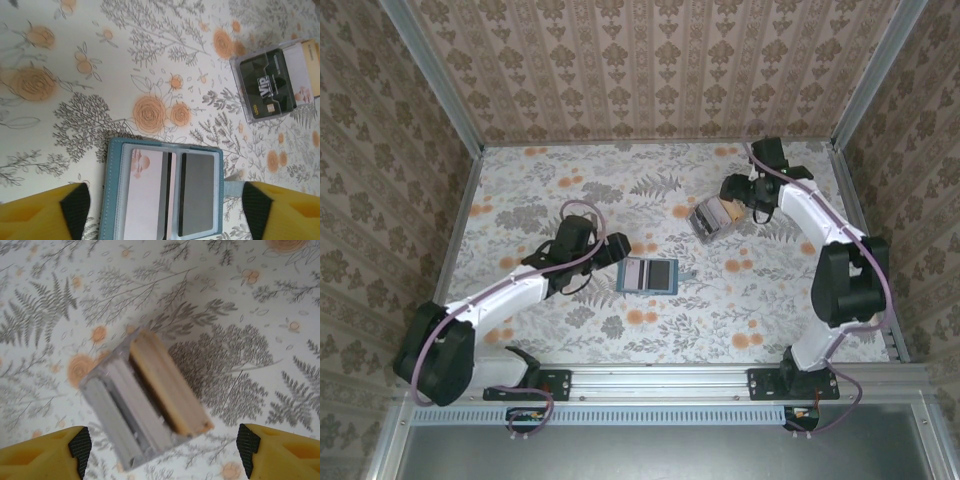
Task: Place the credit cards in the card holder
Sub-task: Move the storage box to the center of the table.
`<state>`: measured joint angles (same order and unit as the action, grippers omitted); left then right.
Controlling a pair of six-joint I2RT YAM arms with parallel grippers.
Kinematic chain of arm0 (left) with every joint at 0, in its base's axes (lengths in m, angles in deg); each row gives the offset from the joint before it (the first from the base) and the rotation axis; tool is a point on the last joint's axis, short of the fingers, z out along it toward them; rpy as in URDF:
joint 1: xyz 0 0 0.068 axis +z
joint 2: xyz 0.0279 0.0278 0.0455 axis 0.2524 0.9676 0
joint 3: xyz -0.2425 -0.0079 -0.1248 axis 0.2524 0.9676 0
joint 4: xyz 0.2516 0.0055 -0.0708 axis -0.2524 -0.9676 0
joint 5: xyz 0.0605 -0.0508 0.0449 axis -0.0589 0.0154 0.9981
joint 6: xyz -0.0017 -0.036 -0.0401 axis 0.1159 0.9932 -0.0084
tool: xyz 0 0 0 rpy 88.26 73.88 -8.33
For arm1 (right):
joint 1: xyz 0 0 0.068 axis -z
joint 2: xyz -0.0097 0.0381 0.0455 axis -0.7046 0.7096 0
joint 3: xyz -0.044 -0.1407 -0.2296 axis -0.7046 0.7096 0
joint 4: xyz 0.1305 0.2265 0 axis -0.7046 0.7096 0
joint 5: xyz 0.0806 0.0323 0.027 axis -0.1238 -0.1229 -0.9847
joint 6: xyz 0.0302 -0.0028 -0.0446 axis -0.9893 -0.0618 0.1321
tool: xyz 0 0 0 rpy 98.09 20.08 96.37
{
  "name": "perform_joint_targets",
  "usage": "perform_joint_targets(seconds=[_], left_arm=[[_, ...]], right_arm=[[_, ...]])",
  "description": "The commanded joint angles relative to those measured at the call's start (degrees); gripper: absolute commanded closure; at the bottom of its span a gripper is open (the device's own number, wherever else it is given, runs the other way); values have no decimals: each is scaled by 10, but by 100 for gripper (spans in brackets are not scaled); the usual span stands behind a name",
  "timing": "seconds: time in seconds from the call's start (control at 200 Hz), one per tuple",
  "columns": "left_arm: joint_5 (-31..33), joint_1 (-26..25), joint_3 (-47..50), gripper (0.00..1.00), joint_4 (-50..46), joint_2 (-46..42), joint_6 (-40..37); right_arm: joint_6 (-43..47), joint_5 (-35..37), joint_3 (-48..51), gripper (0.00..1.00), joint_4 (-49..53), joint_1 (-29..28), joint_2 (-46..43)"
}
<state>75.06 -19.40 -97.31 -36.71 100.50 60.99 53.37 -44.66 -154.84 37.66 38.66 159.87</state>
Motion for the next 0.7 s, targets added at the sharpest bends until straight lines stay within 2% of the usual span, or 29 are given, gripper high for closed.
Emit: perform_joint_targets(seconds=[0.0,0.115,0.3,0.405,0.575,0.695], left_arm=[[39,8,-16,11,-28,-31,-33],[42,18,-12,7,-26,-48,-40],[34,31,-14,5,-29,-51,-43],[24,35,-9,5,-18,-47,-39],[2,41,1,5,8,-35,-25],[-8,44,-4,5,10,-28,-25]], right_arm=[[38,-56,-54,18,45,15,51],[36,-141,-92,18,50,34,115],[33,-184,-125,16,61,37,169],[38,-202,-121,15,58,37,172],[34,-314,-83,16,37,33,161],[17,-327,-32,16,7,29,126]])
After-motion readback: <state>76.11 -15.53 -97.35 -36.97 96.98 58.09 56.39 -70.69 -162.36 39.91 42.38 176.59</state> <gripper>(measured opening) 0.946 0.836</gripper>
